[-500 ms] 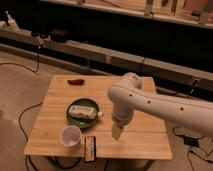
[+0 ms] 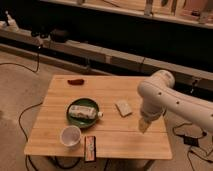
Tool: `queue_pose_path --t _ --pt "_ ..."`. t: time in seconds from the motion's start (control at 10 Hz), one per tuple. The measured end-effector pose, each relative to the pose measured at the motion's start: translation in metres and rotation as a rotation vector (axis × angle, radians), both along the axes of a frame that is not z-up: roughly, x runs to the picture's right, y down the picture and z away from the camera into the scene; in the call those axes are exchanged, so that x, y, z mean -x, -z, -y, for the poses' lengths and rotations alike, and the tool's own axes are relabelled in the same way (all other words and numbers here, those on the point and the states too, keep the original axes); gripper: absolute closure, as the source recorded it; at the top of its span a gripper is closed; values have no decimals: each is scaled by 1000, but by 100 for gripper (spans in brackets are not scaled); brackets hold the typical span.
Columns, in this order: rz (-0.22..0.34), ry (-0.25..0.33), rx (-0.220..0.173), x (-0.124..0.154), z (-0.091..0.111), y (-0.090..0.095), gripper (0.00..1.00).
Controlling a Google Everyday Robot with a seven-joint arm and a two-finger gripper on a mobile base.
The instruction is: Move the arm in a circular motion
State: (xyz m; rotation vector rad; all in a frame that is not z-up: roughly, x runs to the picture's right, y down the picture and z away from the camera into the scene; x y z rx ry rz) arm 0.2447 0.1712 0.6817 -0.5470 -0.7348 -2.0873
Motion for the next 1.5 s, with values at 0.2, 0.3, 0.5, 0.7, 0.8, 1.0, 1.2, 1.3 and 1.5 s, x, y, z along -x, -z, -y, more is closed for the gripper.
queue_pose_path --t 0.2,0.3,0.5,0.7,0.8,1.0,1.2,1.3,1.5 --pt "-66 -34 3 -49 2 -21 38" --pt "-94 -37 5 -70 11 -36 38" --pt "-117 -18 4 -81 36 -65 38" --pt "-102 11 -13 -66 68 -95 38" --pt "-75 28 -28 -49 85 -110 38" --pt "32 62 -75 13 121 -141 38" --pt "124 88 -111 64 139 -158 38" --pt "183 114 -128 94 145 -164 38" --pt "309 185 -174 144 149 -164 38"
